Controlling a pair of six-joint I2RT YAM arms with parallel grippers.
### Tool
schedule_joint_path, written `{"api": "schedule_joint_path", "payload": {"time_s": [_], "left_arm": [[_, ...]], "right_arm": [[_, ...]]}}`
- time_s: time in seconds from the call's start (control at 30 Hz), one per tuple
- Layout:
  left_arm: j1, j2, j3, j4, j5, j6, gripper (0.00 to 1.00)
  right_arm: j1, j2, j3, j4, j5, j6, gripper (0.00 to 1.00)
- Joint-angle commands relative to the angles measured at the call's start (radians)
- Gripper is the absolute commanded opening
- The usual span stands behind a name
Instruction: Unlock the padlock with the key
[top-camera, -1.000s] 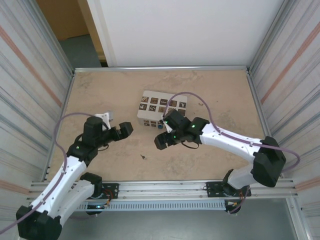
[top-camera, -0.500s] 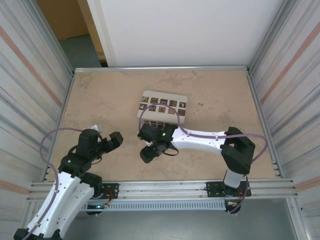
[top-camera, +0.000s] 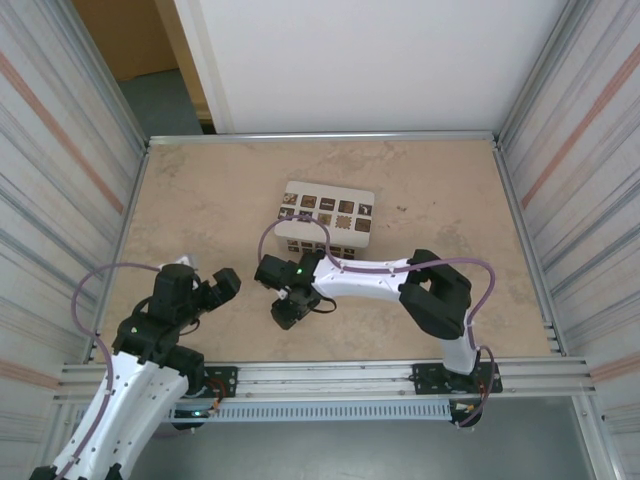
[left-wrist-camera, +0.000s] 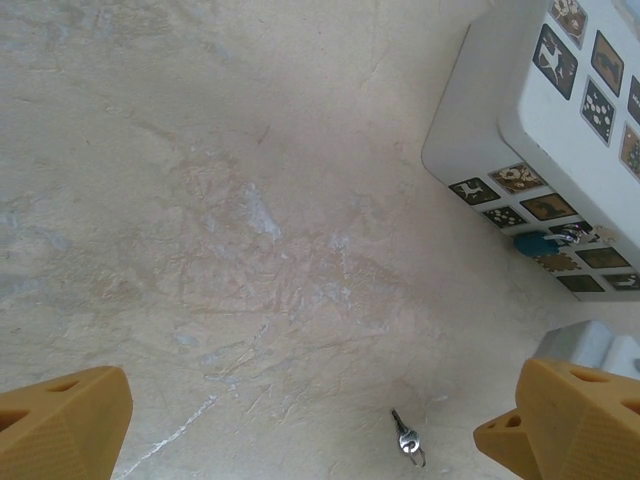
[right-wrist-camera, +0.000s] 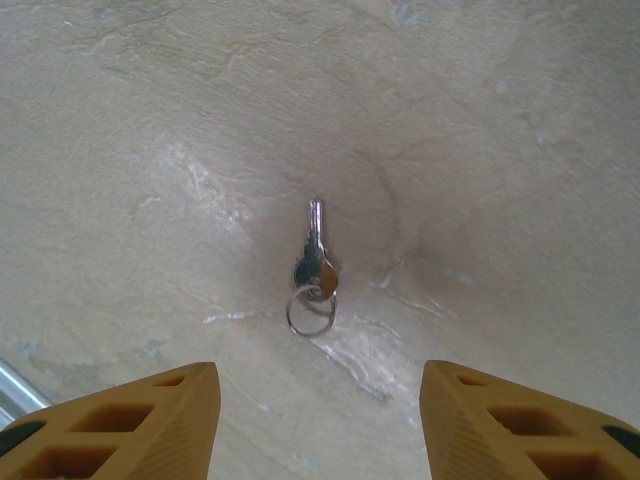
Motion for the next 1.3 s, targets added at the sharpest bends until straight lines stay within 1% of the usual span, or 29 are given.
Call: {"api": "schedule_joint_path", "payload": {"time_s": [0.0, 0.3, 1.03, 1.27], "left_arm": [[0.001, -0.008, -0.007, -0.022, -0.027, -0.013, 0.99], [0.003, -0.001, -0.008, -0.013, -0.029, -0.014, 0.99], [0.003, 0.009, 0.001, -0.011, -0.028, -0.01, 0.99], [0.003, 0.009, 0.001, -0.015, -0.026, -0.01, 0.99]], "right_arm": [[0.003, 0.041, 0.04, -0.034, -0.013, -0.029, 0.52], [0.0, 0.094, 0.072, -0.035, -0.008, -0.037, 0.44], [-0.022, 0.137, 0.085, -0.03, -0.012, -0.046, 0.3], [-0.031, 0.137, 0.072, -0.023, -0.023, -0.046, 0.22]]}}
